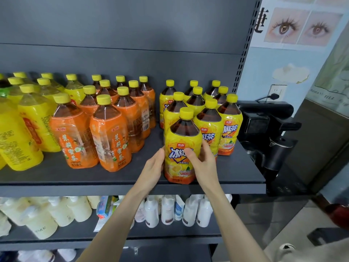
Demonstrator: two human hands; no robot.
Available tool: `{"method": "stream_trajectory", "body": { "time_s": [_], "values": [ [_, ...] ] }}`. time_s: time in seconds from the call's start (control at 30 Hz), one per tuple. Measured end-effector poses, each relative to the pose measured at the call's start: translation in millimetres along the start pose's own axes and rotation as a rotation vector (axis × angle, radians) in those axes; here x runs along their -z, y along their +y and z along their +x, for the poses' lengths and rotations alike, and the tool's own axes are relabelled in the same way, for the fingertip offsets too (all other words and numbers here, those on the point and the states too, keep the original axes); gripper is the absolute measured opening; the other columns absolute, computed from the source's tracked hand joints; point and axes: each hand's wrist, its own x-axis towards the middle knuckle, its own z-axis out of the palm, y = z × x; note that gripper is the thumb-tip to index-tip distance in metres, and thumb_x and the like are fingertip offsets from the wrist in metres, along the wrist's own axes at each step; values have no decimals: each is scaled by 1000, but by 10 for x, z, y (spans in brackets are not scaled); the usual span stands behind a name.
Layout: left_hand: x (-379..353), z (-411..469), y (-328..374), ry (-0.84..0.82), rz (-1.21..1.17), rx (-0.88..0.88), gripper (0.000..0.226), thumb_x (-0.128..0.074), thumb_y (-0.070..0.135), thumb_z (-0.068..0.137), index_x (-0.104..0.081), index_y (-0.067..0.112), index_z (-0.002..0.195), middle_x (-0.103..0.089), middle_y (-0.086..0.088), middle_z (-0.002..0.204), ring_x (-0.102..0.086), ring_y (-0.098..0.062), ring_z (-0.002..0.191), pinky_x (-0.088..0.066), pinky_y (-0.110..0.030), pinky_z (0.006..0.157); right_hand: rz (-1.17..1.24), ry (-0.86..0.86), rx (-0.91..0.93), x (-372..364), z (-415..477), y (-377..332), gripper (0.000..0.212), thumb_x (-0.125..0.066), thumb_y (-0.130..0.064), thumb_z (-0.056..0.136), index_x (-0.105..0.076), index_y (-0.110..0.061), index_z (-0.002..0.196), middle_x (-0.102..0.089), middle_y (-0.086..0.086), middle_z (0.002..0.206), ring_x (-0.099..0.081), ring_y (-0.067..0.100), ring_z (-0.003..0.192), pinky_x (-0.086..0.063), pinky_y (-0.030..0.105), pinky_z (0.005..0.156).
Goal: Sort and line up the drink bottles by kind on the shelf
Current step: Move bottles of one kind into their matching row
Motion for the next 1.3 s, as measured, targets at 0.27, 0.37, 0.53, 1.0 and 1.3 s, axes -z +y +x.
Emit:
{"method": "stream_trajectory", "body": {
  "time_s": [0.27, 0.37, 0.53, 1.0, 1.3],
  "values": [
    [55, 529, -33, 226, 148, -40, 56, -58, 32, 92, -36, 14, 140, -43, -4, 142, -47, -14, 123, -42, -26, 98, -45, 197, -5, 366, -57, 70, 84, -72, -59, 66, -46, -21, 136, -64, -3, 124, -62, 14, 113, -53, 45, 94],
    [30, 781, -15, 205, 151, -32, 78, -66, 30, 87, -20, 15, 148, -32, -4, 150, -36, -16, 133, -37, -32, 105, -35, 218, 4, 420, -48, 70, 81, -70, -56, 68, -45, -19, 136, -64, -3, 123, -62, 14, 112, -53, 44, 94],
    [60, 1013, -80, 174, 135, -34, 82, -73, 22, 81, -24, 13, 147, -48, -2, 135, -50, -12, 114, -45, -27, 91, -39, 226, 27, 408, -36, 96, 67, -67, -44, 77, -46, -19, 135, -65, -6, 119, -63, 12, 109, -55, 37, 90],
    [448, 1330, -288, 241, 307, -55, 85, -67, 63, 72, -38, 24, 142, -47, -8, 138, -46, -22, 127, -38, -43, 109, -35, 268, 80, 321, 100, 215, 71, -63, -49, 78, -43, -20, 139, -64, -10, 119, -63, 9, 108, -53, 23, 81],
    [339, 1568, -273, 249, 210, -22, 60, -63, 25, 90, -36, 12, 142, -54, -10, 134, -53, -23, 120, -46, -41, 100, -42, 288, 120, 292, 207, 279, 68, -60, -52, 77, -46, -18, 135, -66, -16, 114, -63, 9, 107, -52, 21, 81]
  ]
}}
